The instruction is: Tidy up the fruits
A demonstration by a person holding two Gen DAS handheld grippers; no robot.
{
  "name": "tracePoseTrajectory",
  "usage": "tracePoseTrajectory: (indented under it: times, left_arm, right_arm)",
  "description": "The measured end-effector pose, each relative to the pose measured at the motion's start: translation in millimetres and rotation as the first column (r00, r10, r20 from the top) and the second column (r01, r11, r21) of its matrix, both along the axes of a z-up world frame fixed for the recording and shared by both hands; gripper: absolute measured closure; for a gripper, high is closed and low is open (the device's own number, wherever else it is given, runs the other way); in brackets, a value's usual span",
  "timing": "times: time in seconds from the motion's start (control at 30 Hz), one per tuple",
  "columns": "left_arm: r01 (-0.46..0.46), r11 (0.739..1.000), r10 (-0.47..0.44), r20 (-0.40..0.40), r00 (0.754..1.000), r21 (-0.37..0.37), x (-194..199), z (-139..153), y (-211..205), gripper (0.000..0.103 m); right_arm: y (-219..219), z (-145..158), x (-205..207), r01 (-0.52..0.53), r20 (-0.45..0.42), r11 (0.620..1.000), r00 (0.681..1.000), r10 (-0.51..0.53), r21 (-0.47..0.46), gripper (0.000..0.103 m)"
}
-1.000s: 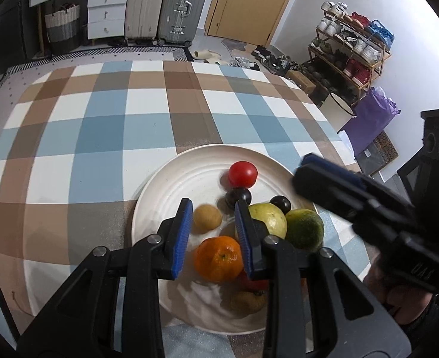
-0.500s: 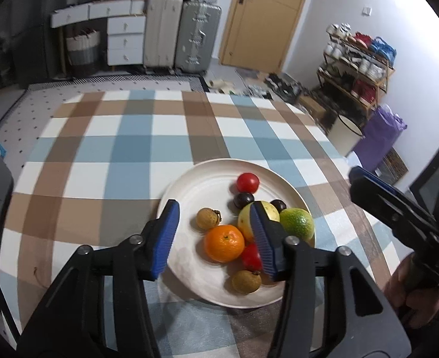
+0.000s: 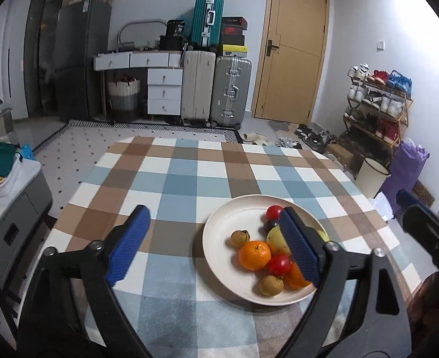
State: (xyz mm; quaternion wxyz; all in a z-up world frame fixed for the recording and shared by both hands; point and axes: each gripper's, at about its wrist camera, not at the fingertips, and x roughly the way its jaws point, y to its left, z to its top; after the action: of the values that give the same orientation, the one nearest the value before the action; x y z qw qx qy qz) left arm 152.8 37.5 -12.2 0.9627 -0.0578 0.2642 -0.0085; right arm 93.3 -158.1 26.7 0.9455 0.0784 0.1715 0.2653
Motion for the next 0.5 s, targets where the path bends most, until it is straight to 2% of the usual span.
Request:
tracePoseTrajectory:
  times: [0.1, 0.17, 0.3, 0.5]
  left_arm:
    - [-0.015, 0.999, 0.014, 0.032, 0.999, 0.032, -14, 2, -2, 0.001]
    - [-0.028, 0.998, 0.025, 0.065, 0.998, 0.051, -23, 3, -4, 0.001]
    - [-0.038, 0.995, 0.03, 0.084, 0.996, 0.092, -37, -4, -6, 0.001]
    - [-0.067, 0.995, 0.059, 0.114, 0.992, 0.069, -51, -20, 1, 0.001]
  right_arm:
    - [-1, 2, -9, 0.01, 0.023, 1.0, 1.0, -0.01, 0.0, 0.02]
    - [-2, 0, -13, 0.017, 0.039, 1.0, 0.999, -0.018, 0.006, 0.016]
    - [-2, -2, -21, 0.012, 0.064, 1.0, 0.998, -0.012, 0.008, 0.015]
    - [4, -13, -30, 0.027, 0.089, 0.999, 0.996, -0.024, -0.024, 0.015]
